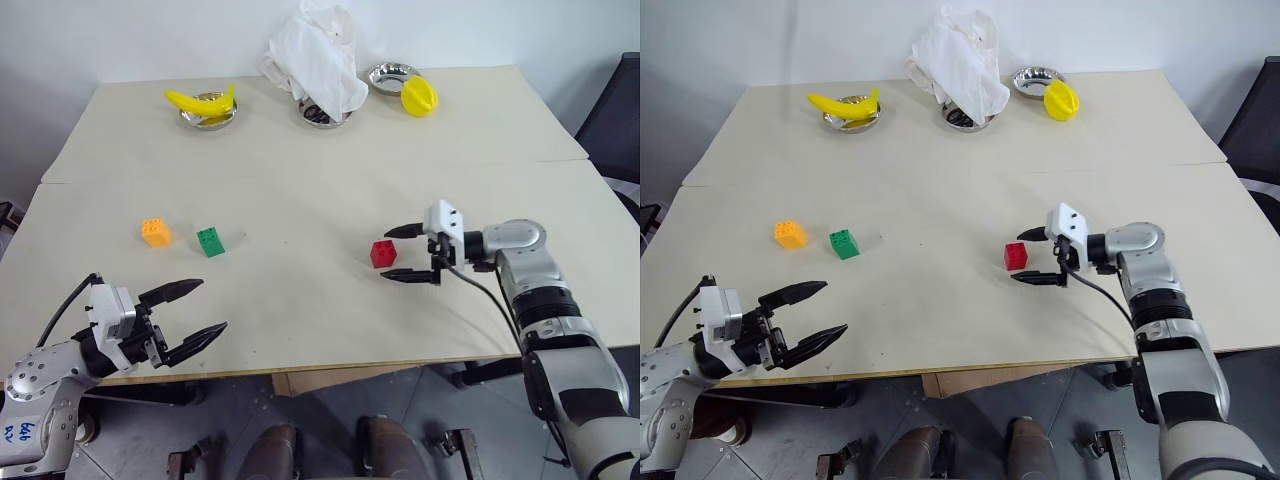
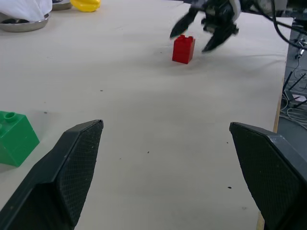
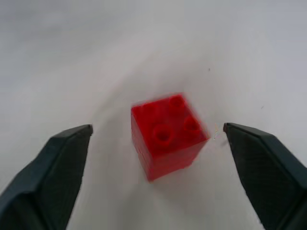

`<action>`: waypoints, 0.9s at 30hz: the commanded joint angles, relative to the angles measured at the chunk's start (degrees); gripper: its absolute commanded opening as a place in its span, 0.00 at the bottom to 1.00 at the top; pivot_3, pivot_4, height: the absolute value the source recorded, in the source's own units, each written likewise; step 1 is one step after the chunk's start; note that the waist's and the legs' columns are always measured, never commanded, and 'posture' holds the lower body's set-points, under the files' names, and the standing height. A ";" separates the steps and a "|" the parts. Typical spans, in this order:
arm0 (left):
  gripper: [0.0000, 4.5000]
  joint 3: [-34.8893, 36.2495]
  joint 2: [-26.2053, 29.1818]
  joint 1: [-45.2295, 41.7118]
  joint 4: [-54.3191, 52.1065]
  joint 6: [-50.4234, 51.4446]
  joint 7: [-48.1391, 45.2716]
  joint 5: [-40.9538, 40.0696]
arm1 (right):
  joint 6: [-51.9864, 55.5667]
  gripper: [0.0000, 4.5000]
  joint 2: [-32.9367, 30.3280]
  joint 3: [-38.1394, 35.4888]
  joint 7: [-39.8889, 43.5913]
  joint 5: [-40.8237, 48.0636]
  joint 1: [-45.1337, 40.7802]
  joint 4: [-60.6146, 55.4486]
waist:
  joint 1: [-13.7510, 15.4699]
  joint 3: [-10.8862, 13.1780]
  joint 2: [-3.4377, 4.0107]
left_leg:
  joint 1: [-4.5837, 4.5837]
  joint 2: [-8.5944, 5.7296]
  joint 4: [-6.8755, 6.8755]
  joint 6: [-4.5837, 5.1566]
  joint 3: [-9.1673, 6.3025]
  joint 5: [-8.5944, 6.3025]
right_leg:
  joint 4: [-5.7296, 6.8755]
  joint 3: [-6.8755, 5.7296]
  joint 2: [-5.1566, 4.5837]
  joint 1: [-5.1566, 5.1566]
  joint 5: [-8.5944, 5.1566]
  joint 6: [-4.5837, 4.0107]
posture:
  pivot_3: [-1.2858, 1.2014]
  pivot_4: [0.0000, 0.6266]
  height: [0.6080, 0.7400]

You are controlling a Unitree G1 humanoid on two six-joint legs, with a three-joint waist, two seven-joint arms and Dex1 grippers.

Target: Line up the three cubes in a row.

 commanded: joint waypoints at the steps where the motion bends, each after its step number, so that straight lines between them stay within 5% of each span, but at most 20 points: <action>1: 1.00 2.19 0.19 1.90 -0.54 -1.27 0.79 0.52 | -4.36 1.00 -2.02 -4.36 5.76 6.12 -0.50 -1.40 | 0.00 0.00 0.00 | 0.00 0.00 -0.02 0.00 -0.01 0.00 | -0.01 0.00 0.00 0.00 0.00 0.00 | 0.52 0.24 1.00; 7: 1.00 9.02 -3.66 6.31 2.81 -3.69 8.45 1.79 | -1.03 1.00 -7.26 -9.52 8.35 13.08 6.73 -6.47 | 0.36 0.01 -0.01 | 0.00 0.00 -0.10 0.04 -0.04 -0.02 | -0.16 -0.03 -0.02 0.04 0.00 0.00 | 0.52 0.24 1.00; 17: 1.00 19.82 -14.09 17.79 3.42 -7.52 18.23 0.84 | 4.91 1.00 -10.33 -20.27 -2.96 21.58 29.97 -29.46 | 0.64 0.03 -0.06 | 0.01 0.05 -0.14 0.04 0.03 -0.07 | -0.36 -0.01 -0.02 0.14 0.00 0.00 | 0.52 0.24 1.00; 27: 1.00 13.71 -12.27 12.94 0.22 -4.30 20.45 1.35 | 9.27 1.00 -9.51 -20.41 -7.58 23.91 34.85 -38.74 | 2.73 0.05 -0.10 | 0.07 0.06 -0.05 0.10 0.00 -0.09 | -0.78 0.03 -0.02 0.46 0.00 -0.01 | 0.52 0.24 1.00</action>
